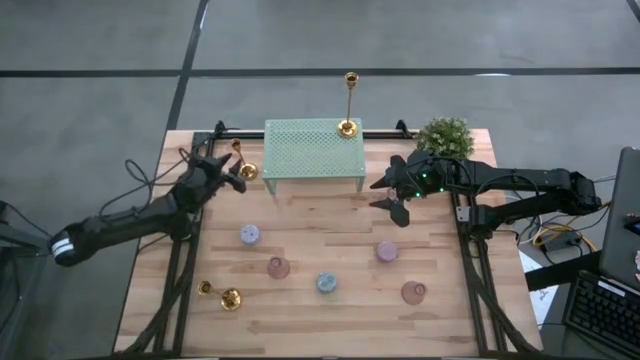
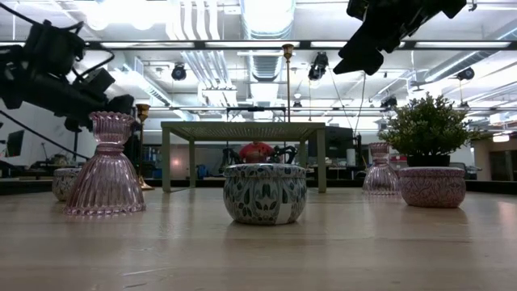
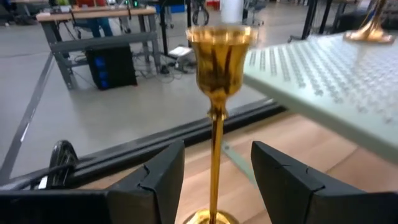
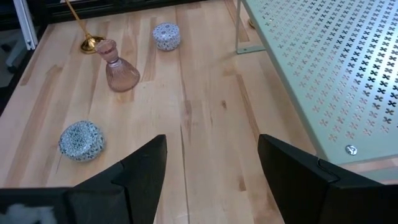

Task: Pick & Place candle stick holders
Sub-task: Put the top gold candle holder on the shelf

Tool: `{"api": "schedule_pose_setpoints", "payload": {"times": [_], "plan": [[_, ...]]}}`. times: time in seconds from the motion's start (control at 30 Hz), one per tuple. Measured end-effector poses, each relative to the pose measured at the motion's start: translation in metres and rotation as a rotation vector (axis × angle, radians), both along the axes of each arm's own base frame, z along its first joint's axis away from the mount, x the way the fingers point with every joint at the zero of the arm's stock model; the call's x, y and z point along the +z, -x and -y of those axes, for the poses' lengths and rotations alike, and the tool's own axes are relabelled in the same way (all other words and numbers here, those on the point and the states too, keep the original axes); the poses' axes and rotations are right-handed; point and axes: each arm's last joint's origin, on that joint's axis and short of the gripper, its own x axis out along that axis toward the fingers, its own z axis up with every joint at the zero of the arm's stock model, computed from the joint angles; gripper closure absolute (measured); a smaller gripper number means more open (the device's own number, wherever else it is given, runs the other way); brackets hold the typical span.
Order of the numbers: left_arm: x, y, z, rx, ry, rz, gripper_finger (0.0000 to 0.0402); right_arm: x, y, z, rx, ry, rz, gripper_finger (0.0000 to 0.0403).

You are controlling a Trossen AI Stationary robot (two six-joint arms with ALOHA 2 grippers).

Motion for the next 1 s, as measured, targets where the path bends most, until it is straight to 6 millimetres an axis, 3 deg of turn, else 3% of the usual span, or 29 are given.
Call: {"api": "schedule_pose_setpoints", "payload": {"times": [0.4, 0.67, 1.0], "plan": [[-0.001, -0.006, -0.011, 0.041, -0.010, 0.013, 0.0211, 0.000, 0.000, 0.000, -0.001, 0.000, 0.000, 0.0158], [0.014, -0.016, -0.021, 0.053, -0.059, 0.050, 0.0211, 0.000, 0.000, 0.000, -0.001, 0.000, -0.001, 0.0158], [0.020, -0.025, -0.028, 0.042, -0.055, 0.041, 0.0213, -0.001, 0.001, 0.000, -0.001, -0.002, -0.009, 0.0158]]}}
